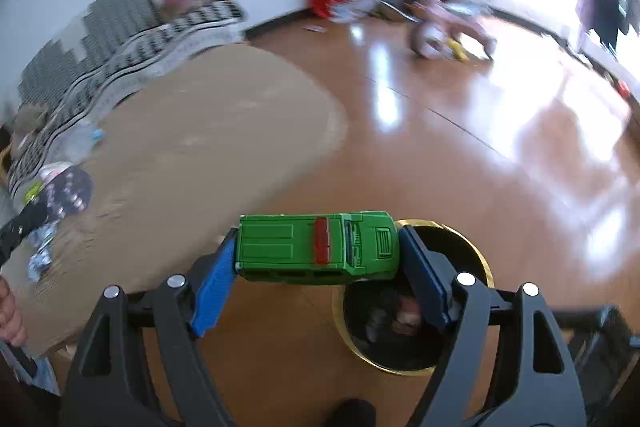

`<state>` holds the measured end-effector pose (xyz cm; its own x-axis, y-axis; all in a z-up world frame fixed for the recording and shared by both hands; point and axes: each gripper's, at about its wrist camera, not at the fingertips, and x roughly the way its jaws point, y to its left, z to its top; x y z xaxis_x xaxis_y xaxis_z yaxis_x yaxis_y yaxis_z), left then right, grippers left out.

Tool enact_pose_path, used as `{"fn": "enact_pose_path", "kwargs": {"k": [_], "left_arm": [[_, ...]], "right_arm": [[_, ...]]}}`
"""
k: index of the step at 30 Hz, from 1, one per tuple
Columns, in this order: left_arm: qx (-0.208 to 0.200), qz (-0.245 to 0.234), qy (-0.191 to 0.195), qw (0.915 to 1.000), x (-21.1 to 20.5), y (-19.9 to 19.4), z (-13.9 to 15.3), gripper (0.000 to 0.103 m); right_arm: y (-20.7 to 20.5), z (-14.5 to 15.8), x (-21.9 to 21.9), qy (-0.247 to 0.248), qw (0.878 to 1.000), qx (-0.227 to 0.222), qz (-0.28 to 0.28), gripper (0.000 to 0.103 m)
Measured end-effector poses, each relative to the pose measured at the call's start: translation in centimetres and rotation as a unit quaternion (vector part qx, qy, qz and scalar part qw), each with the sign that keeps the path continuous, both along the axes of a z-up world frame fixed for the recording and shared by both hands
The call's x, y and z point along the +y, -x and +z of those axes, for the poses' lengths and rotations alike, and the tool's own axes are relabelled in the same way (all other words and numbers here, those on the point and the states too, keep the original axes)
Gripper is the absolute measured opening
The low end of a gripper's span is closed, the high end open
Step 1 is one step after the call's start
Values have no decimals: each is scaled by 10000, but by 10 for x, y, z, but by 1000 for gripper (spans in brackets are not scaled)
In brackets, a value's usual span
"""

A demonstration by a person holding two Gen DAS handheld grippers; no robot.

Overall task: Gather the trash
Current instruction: 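Carry blister pack and green car to the bin and release both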

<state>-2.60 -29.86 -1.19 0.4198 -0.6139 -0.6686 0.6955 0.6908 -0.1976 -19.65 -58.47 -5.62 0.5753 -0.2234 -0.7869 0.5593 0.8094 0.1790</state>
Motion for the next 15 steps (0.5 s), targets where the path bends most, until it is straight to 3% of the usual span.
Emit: {"fn": "enact_pose_path", "kwargs": {"k": [8, 15], "left_arm": [[242, -740, -165, 9968, -95, 39, -35, 40], [342, -998, -253, 9941, -128, 57, -56, 40]], "right_arm": [[51, -56, -62, -708, 9945, 596, -493, 76], [53, -63, -69, -797, 9933, 658, -512, 76]]}}
